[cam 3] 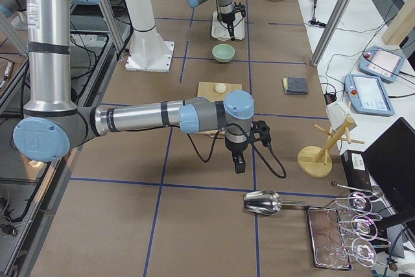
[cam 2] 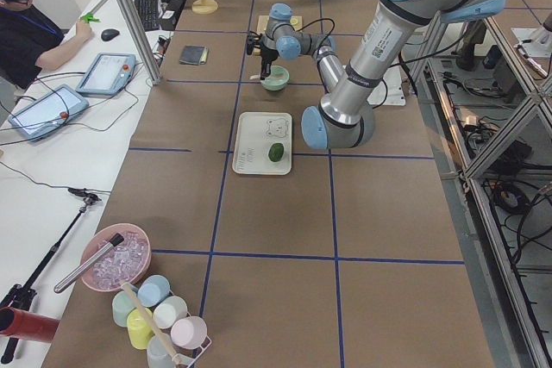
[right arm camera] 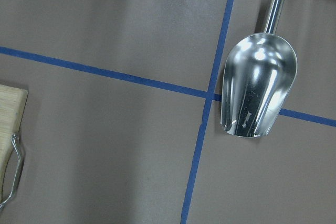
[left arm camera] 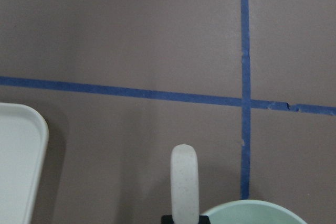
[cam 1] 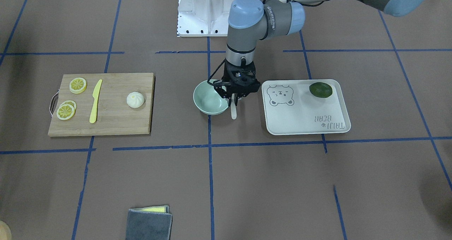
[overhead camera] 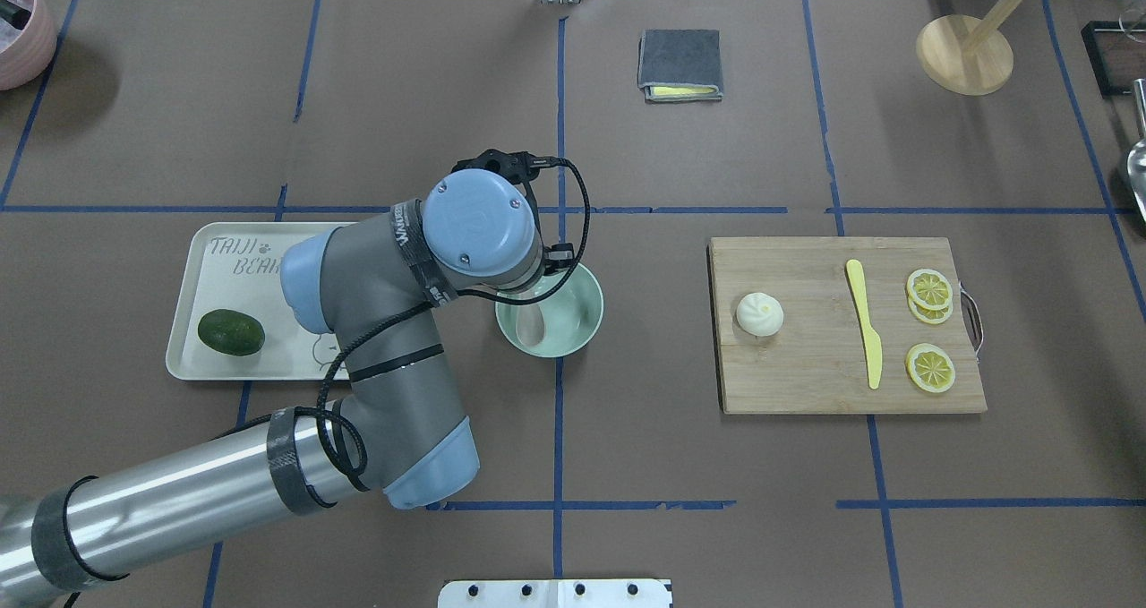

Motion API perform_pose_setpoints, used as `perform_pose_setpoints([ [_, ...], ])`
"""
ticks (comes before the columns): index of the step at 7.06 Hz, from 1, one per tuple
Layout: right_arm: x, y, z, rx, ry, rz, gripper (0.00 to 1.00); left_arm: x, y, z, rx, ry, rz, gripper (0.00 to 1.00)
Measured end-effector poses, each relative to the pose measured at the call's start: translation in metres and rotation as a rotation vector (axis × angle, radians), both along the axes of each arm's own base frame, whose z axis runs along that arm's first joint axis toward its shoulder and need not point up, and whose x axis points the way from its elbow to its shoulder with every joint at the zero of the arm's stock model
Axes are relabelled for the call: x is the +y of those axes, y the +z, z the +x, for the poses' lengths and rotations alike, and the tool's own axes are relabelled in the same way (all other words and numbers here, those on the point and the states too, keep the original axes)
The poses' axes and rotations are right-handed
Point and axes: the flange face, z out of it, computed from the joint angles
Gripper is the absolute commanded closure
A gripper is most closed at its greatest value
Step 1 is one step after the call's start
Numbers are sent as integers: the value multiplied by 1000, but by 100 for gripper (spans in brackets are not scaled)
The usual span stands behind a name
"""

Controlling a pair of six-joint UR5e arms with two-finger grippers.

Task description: Put spoon and bun in bowl

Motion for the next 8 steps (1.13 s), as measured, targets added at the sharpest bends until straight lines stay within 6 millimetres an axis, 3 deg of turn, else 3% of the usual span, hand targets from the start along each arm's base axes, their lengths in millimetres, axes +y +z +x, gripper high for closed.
perform_pose_setpoints([
  [1, 0, 0, 0, 0, 0, 0, 0, 4, 1, 8, -5, -3, -4, 57],
  [2, 0, 0, 0, 0, 0, 0, 0, 6, 2, 12, -9, -2, -3, 1],
  [5, 0, -1, 1, 1, 1, 3, 0, 10, 3, 6, -20, 44, 54, 0],
  [6, -1, -4, 1, 1, 2, 8, 0, 15, 6, -12, -25, 92, 121, 0],
  [8, -1, -21, 0, -4, 4, 40, 0, 3, 17, -89, -55, 198, 319, 0],
])
